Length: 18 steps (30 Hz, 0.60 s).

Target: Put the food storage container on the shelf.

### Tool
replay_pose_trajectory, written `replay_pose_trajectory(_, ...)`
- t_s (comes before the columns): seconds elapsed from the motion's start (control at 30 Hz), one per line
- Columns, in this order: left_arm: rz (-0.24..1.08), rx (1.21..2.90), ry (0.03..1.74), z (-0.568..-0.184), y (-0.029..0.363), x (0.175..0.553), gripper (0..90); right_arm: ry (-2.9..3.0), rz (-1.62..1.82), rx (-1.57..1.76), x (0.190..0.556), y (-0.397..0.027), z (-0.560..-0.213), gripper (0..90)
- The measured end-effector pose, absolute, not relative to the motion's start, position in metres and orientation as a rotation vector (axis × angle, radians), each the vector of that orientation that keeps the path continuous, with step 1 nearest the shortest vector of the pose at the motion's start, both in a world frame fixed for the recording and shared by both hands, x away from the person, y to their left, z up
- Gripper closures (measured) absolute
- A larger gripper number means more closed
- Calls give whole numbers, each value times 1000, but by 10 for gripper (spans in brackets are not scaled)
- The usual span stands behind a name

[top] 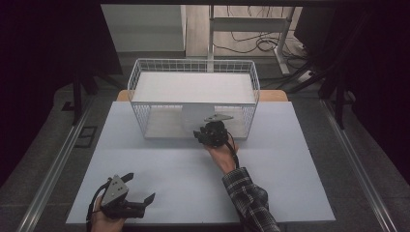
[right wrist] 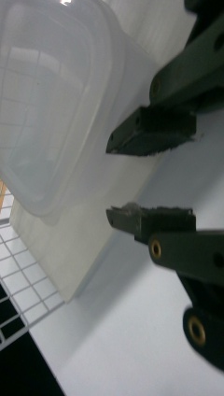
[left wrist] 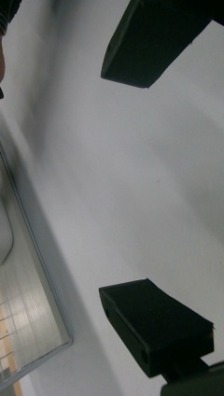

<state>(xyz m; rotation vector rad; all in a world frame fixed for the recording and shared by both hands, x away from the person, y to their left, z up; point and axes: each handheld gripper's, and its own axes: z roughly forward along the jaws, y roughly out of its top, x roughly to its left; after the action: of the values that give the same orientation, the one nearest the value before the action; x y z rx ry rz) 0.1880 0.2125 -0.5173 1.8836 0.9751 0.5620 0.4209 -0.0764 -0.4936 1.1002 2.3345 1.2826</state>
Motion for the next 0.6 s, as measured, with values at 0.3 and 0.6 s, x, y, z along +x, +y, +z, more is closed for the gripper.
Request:
replay_pose_trajectory(0.3,545,1904,979,-519,211,189,7,2384,1296,1008,404,-78,-488,316)
replay_pose_trajectory(0.6,492,1929,1000,-524,213,193,10,2394,1278,918,377,-78,-478,104)
